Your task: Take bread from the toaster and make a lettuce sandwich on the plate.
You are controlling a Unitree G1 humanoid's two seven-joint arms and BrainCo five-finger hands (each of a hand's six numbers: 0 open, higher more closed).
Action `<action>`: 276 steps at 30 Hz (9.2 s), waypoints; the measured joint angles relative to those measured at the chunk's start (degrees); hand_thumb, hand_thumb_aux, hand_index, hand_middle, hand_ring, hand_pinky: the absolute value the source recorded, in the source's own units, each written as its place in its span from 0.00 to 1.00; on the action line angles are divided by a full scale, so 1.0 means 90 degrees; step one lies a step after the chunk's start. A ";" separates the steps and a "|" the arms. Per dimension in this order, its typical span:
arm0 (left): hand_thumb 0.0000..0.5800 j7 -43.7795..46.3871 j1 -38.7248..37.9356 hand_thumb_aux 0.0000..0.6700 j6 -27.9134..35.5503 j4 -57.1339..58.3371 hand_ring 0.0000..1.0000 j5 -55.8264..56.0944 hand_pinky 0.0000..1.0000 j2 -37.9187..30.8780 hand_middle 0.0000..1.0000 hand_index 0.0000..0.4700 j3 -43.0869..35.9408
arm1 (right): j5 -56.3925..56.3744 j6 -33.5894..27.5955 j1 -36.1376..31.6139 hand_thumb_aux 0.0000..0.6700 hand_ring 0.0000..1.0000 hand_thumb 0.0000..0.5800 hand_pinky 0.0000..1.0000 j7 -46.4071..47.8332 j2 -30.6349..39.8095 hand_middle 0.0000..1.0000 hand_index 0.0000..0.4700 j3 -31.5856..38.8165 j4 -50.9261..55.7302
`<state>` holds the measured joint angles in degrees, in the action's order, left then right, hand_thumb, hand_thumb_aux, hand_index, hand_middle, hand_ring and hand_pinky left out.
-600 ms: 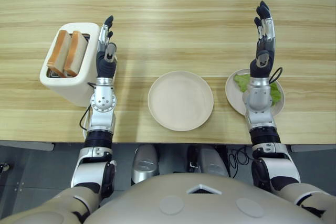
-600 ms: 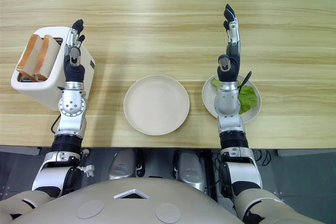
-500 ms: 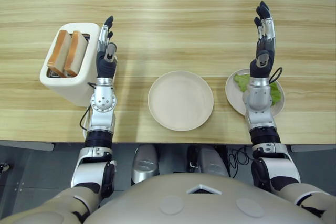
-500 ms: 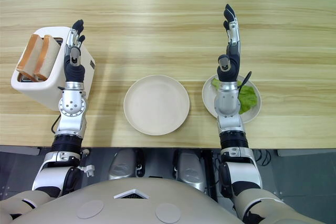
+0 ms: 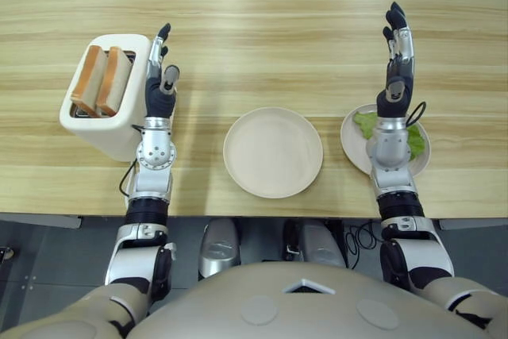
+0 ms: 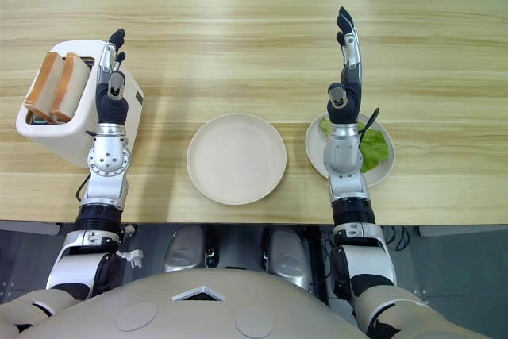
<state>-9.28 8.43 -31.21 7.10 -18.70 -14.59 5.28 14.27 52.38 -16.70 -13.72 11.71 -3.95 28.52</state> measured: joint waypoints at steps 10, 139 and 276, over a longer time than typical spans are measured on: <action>0.00 0.1425 -0.0185 0.00 0.1875 -0.3278 0.00 -0.0362 0.00 -0.2255 0.00 0.00 0.1794 | 0.0143 -0.0082 0.0012 0.00 0.00 0.00 0.00 -0.0112 -0.0028 0.00 0.00 0.0013 0.0005; 1.00 0.4601 0.0063 1.00 0.4655 -0.1749 1.00 0.2188 1.00 -0.0781 1.00 0.98 -0.2171 | -0.1183 -0.0724 -0.0285 0.00 0.00 0.00 0.00 0.0336 0.0946 0.00 0.00 -0.0932 -0.0629; 0.00 0.0937 -0.0253 0.00 0.2267 -0.2992 0.00 -0.1384 0.00 -0.0991 0.00 0.00 -0.0457 | 0.5965 -0.3146 -0.1400 1.00 1.00 1.00 1.00 -0.0729 0.2250 1.00 0.98 0.4287 -0.1169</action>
<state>-0.85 6.16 -10.81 -19.84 -31.15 -23.51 1.16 67.96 24.07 -29.30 -20.28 31.97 34.64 18.00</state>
